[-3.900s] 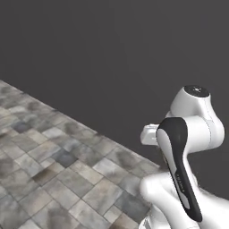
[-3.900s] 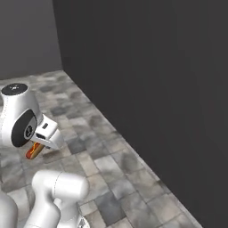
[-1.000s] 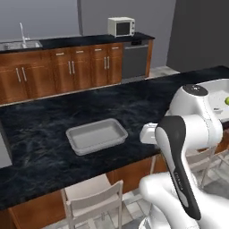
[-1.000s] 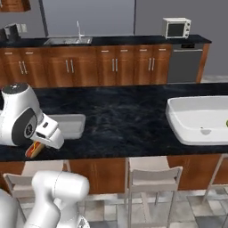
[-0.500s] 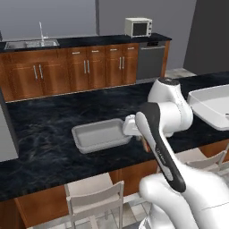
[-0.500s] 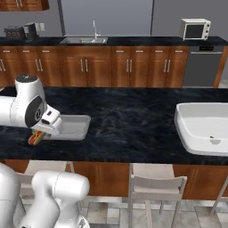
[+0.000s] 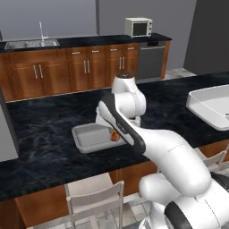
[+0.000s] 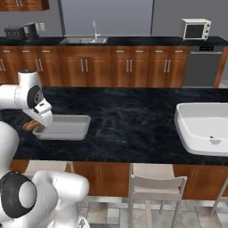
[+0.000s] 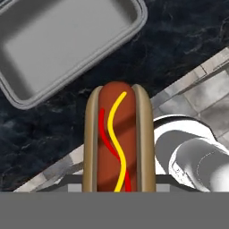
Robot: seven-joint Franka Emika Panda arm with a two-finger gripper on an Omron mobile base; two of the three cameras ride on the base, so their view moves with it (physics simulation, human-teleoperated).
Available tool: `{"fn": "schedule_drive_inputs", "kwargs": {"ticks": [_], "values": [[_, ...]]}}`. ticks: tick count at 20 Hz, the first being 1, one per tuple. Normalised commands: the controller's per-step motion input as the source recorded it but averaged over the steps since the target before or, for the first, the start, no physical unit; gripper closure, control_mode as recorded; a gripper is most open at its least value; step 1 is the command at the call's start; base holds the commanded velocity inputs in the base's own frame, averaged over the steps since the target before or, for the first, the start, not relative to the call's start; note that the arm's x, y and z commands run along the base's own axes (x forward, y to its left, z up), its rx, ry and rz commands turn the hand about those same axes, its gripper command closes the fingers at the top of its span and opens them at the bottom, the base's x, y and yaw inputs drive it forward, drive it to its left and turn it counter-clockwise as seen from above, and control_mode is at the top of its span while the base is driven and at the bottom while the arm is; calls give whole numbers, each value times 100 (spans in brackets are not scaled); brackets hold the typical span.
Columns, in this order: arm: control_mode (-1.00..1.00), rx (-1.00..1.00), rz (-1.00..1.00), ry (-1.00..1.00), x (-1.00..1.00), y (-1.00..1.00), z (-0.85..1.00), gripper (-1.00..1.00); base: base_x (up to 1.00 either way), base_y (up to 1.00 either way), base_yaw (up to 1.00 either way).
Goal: Place the cold items (kiwi and pear) from the fridge in one tupperware on the dining counter. Place the warm items (hot dog and kebab skewer) in the stove area in another tupperware.
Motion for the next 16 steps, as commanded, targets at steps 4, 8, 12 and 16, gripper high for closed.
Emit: {"fn": "schedule_drive_inputs", "kwargs": {"ticks": [4,8,12,16], "values": [[-100,5,-41,16,57,22,-58,100,0,0,0],[-100,16,-28,2,29,-14,-61,100,0,0,0],[-100,11,-22,7,51,-16,-39,100,0,0,0],[-100,0,-18,2,62,0,-38,100,0,0,0]]}}
